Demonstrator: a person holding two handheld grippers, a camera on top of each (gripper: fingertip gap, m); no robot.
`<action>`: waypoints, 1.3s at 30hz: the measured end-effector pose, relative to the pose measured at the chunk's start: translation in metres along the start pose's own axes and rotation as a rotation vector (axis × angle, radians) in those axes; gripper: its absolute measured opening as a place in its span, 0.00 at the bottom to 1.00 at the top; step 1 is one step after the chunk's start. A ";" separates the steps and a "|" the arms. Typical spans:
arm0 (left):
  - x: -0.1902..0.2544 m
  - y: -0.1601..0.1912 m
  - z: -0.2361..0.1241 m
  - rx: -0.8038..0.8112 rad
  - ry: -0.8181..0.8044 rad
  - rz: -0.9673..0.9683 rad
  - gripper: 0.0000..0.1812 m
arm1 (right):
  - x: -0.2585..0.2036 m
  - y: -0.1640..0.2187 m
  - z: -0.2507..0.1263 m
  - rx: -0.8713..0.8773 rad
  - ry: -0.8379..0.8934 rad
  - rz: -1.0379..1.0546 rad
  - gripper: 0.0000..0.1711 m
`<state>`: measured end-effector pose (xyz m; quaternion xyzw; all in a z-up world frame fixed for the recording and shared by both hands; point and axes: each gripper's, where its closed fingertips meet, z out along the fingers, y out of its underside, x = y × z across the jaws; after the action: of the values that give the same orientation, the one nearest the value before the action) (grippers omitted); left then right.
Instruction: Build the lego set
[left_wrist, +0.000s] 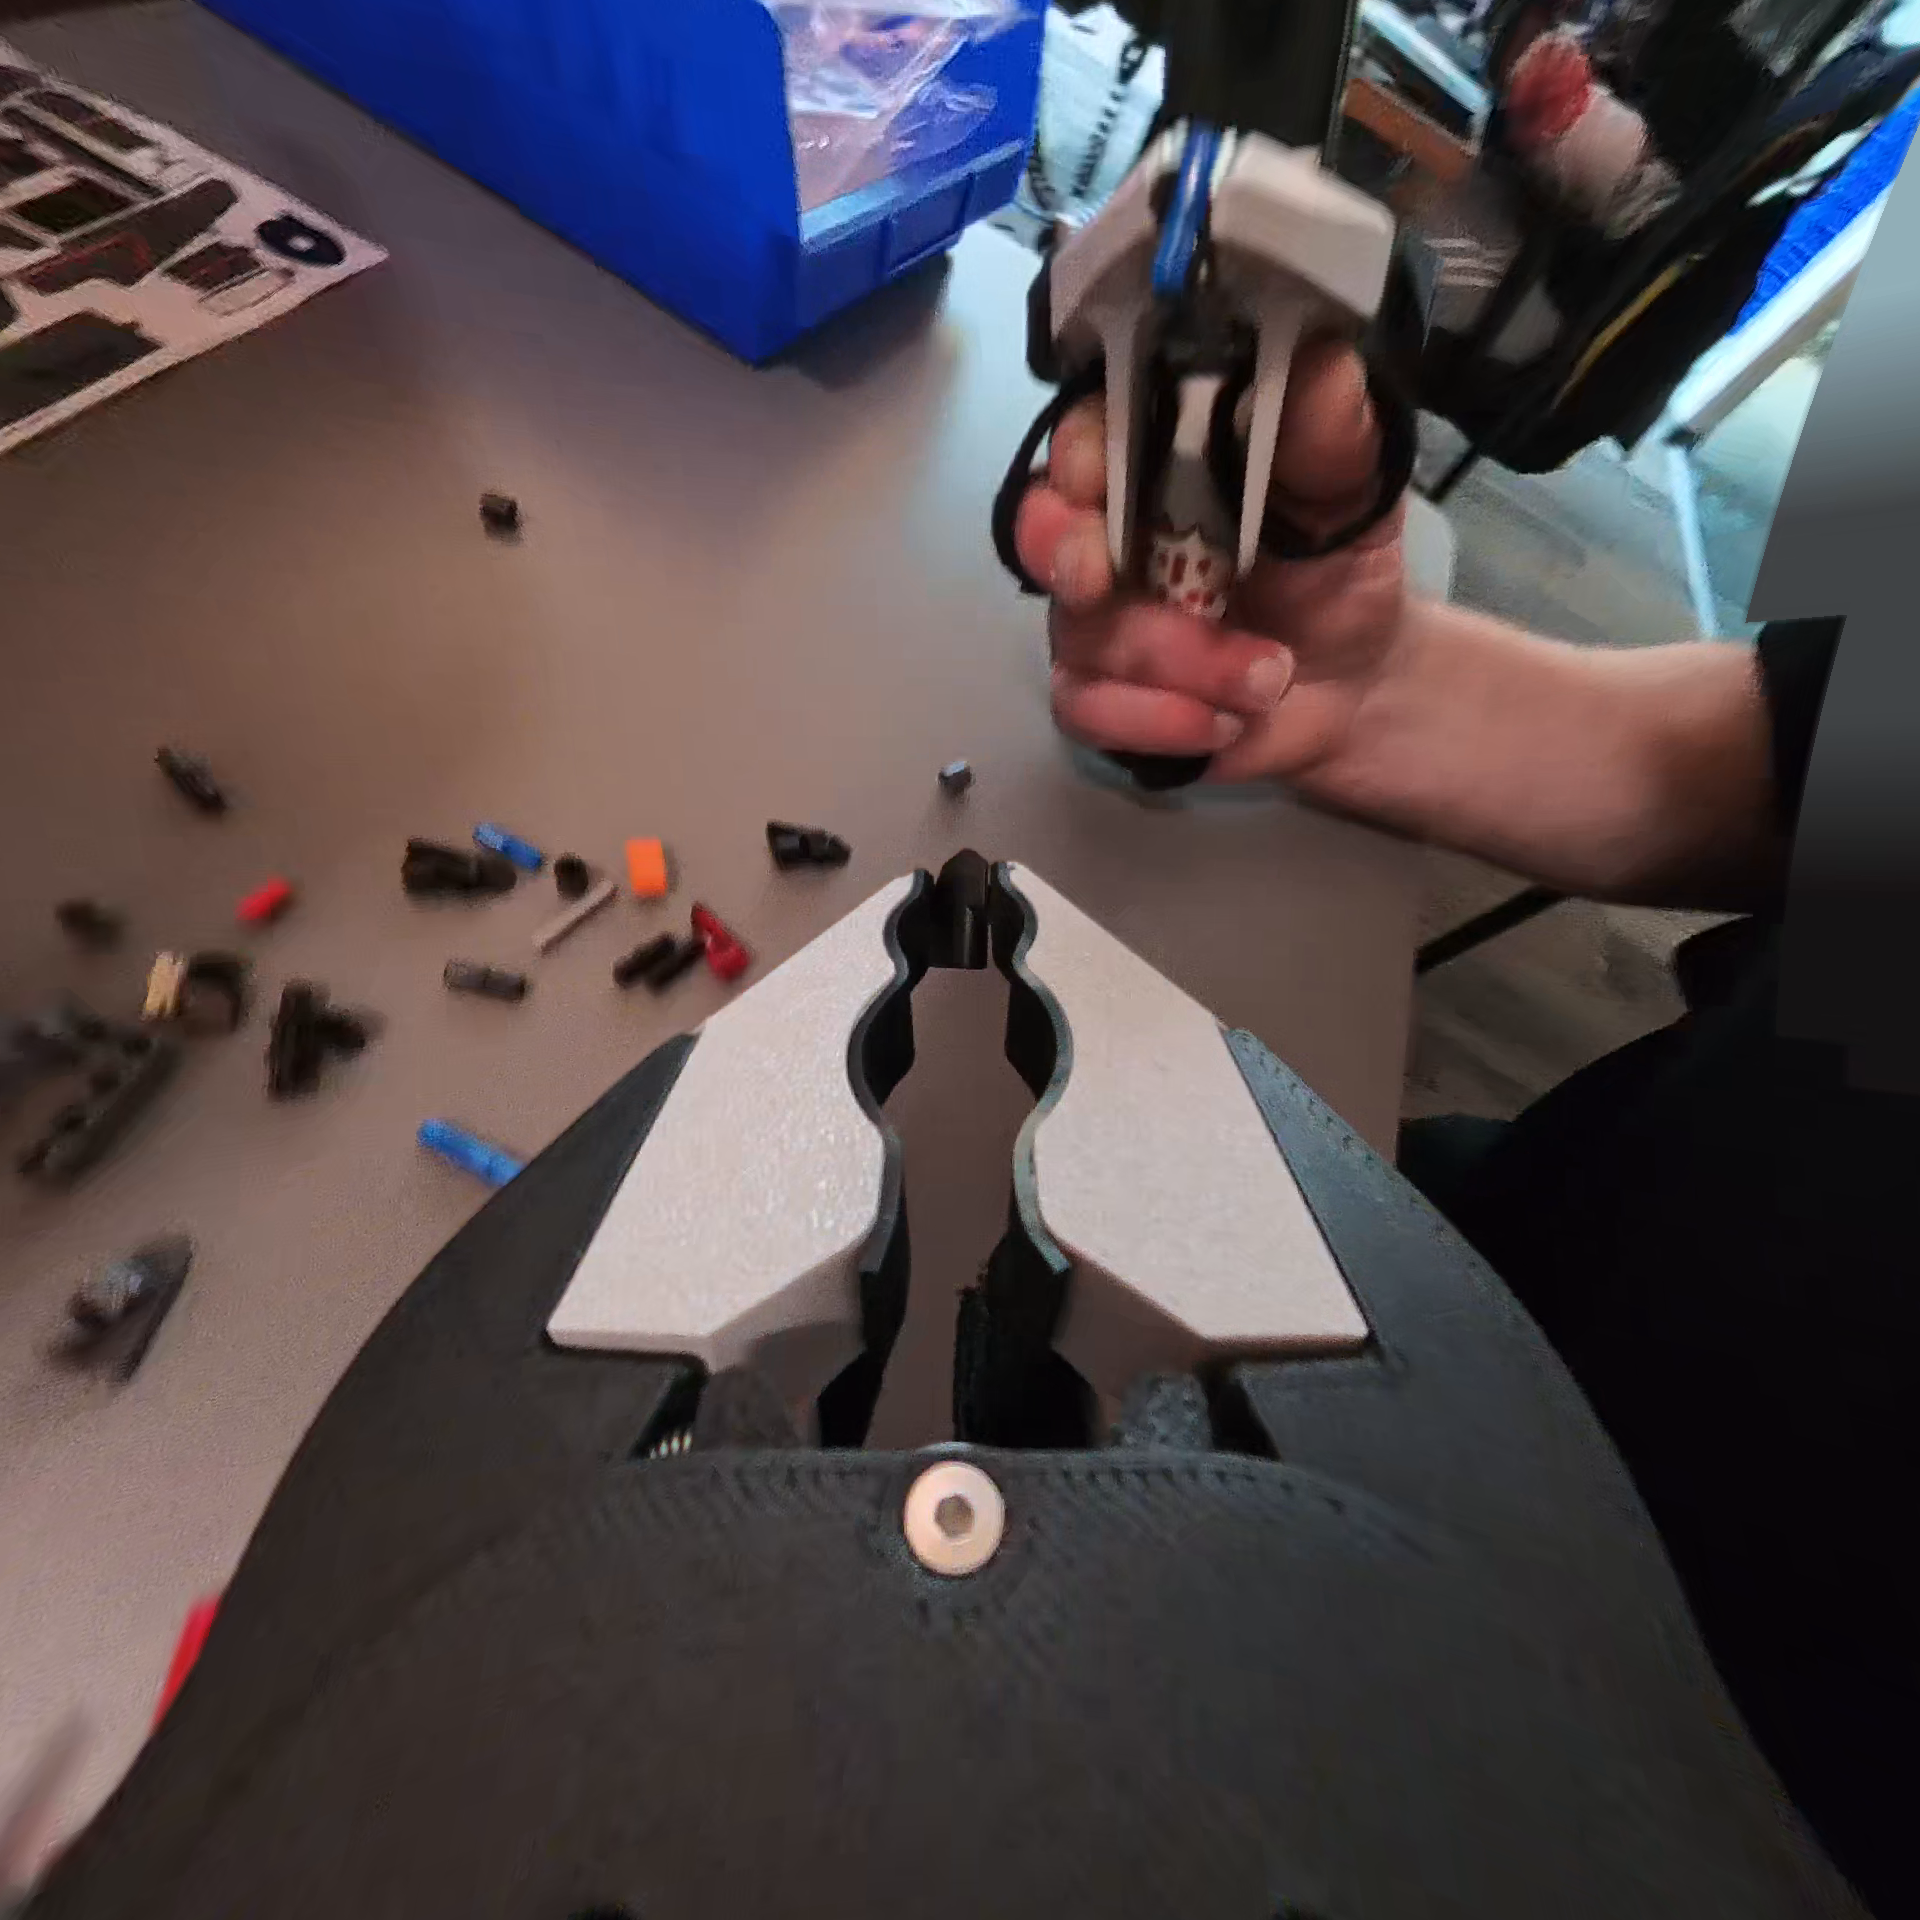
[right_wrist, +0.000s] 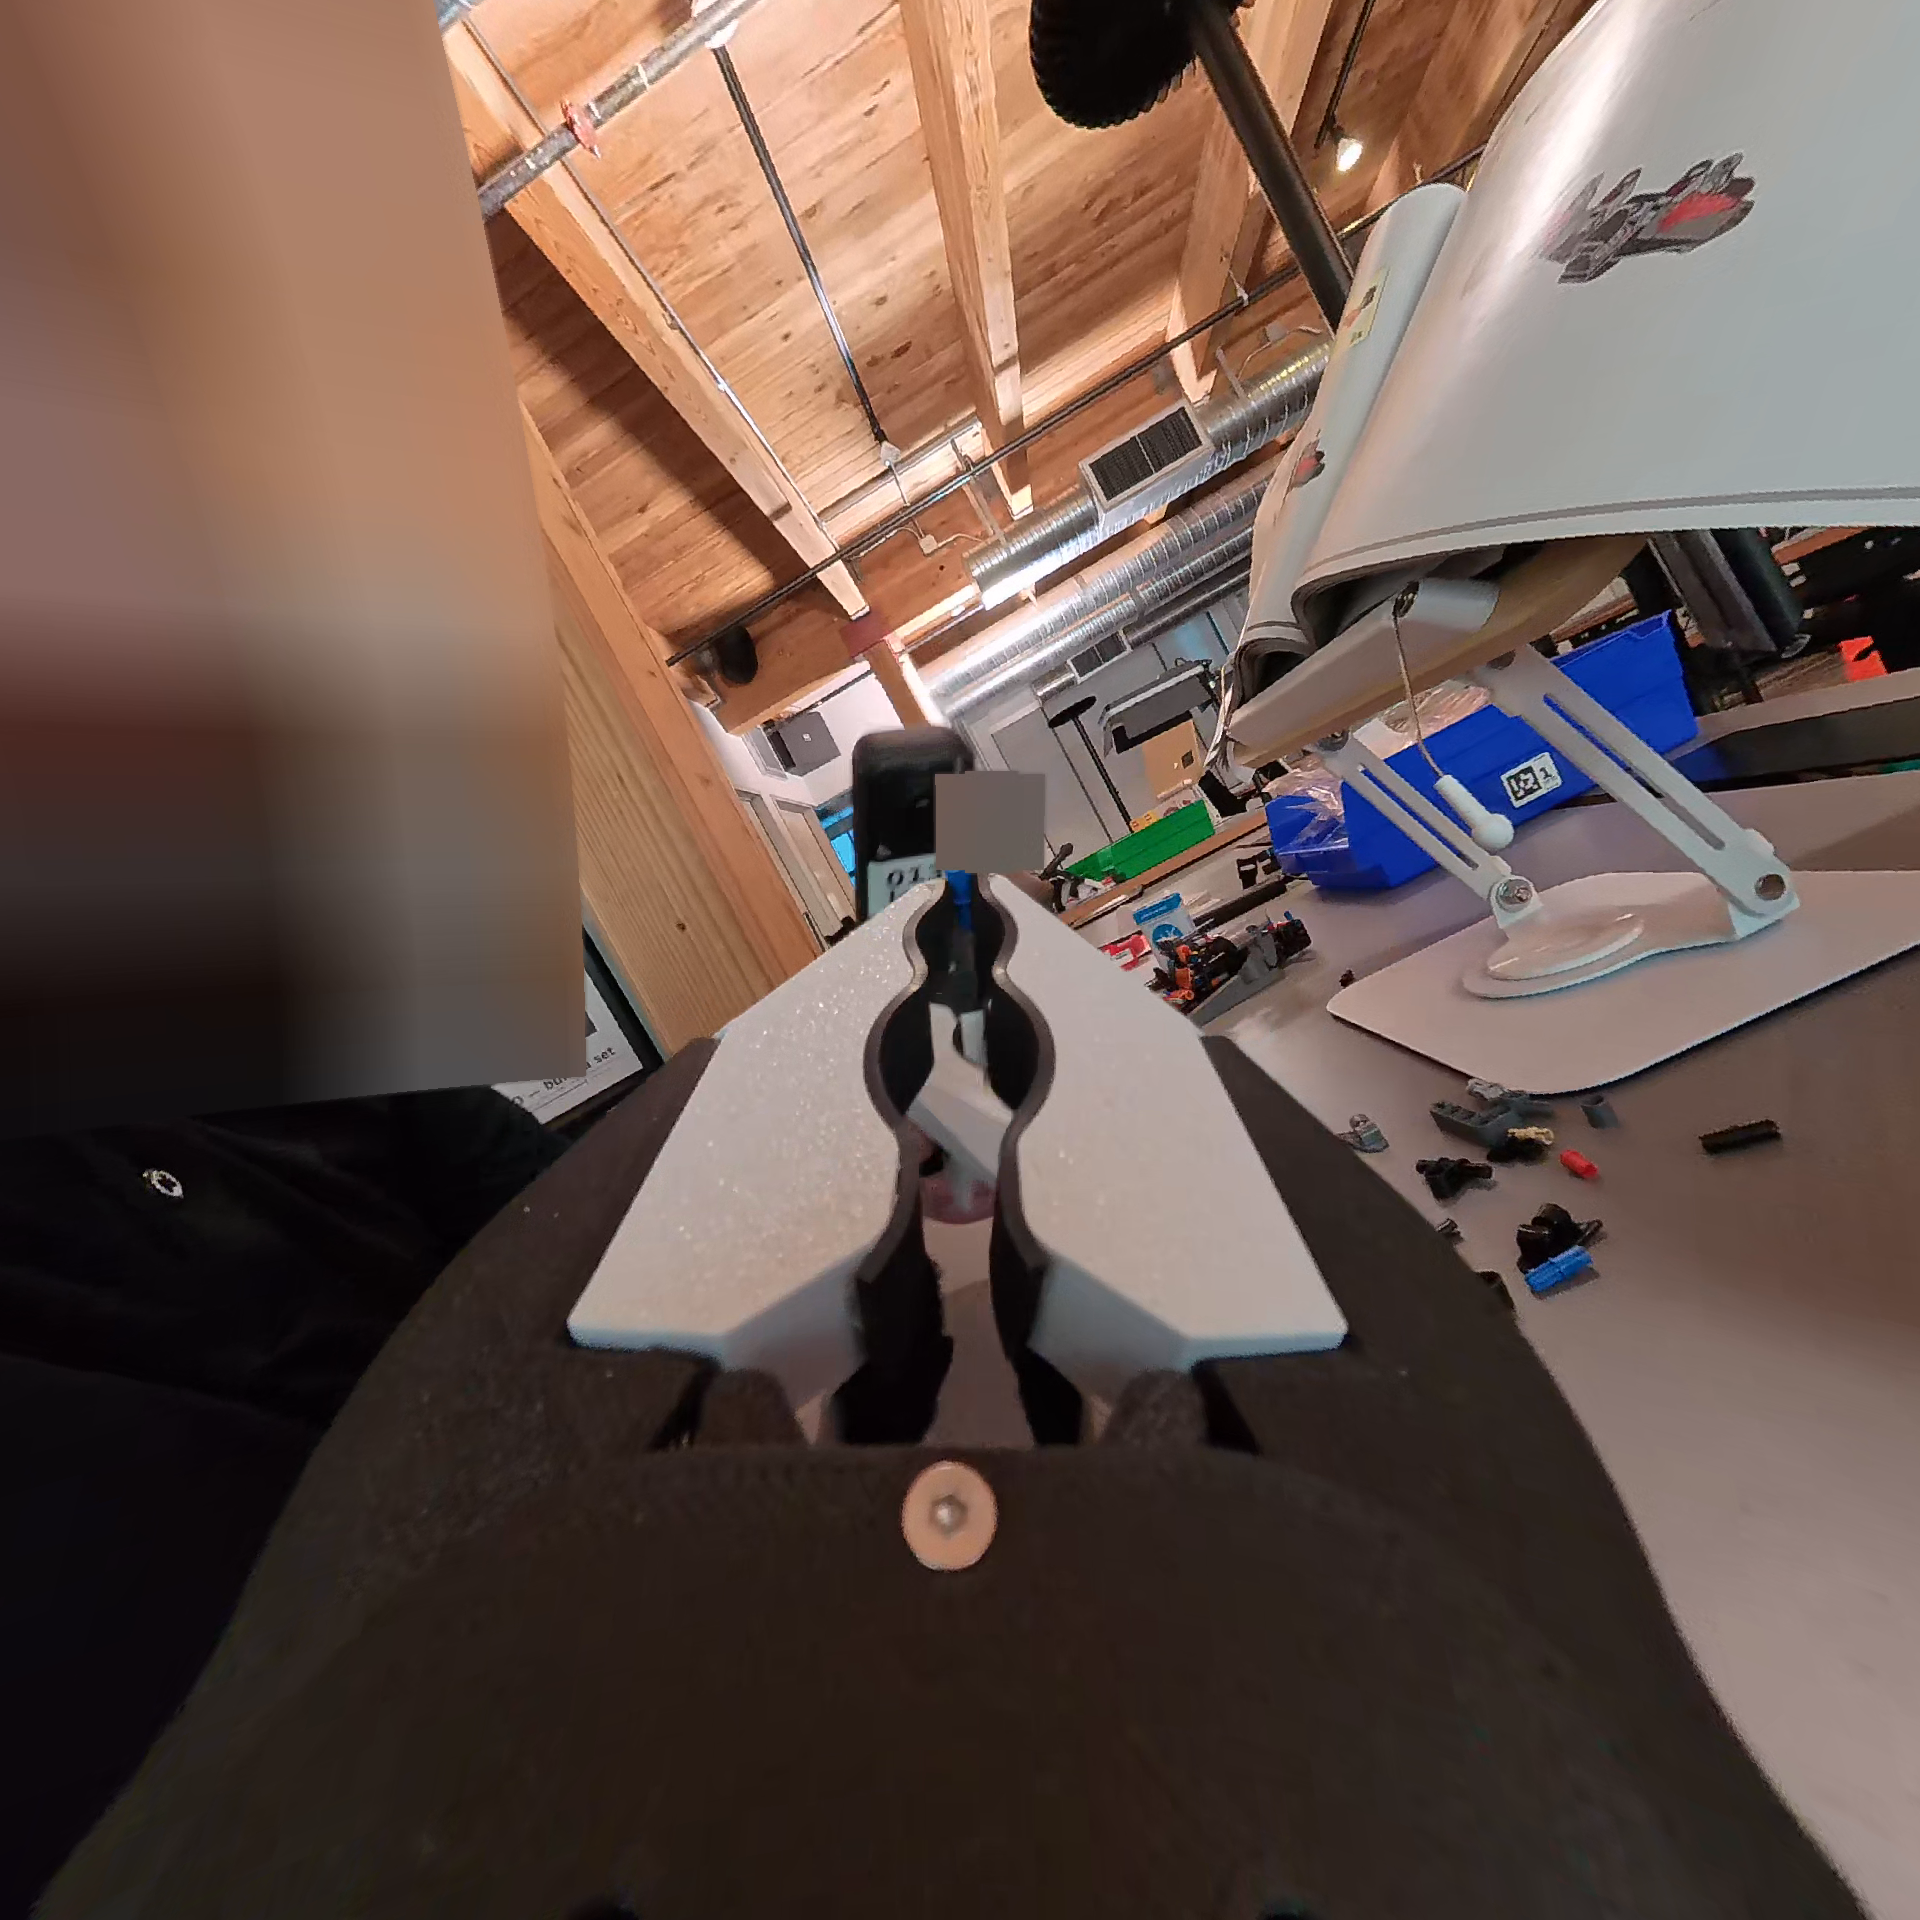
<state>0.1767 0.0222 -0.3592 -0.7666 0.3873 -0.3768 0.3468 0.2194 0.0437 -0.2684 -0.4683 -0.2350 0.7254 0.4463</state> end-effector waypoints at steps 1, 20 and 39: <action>-0.002 0.013 -0.004 -0.019 -0.049 0.018 0.05 | 0.000 0.000 0.000 -0.001 -0.002 0.002 0.00; -0.003 0.090 -0.025 -0.272 -0.403 0.503 0.11 | 0.002 0.014 0.006 -0.066 0.006 -0.008 0.00; -0.009 0.090 -0.018 -0.281 -0.355 0.488 0.11 | 0.012 0.069 0.021 -0.370 0.071 0.024 0.00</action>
<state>0.1280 -0.0159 -0.4277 -0.7452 0.5414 -0.0859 0.3797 0.1694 0.0215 -0.3168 -0.5706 -0.3428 0.6581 0.3519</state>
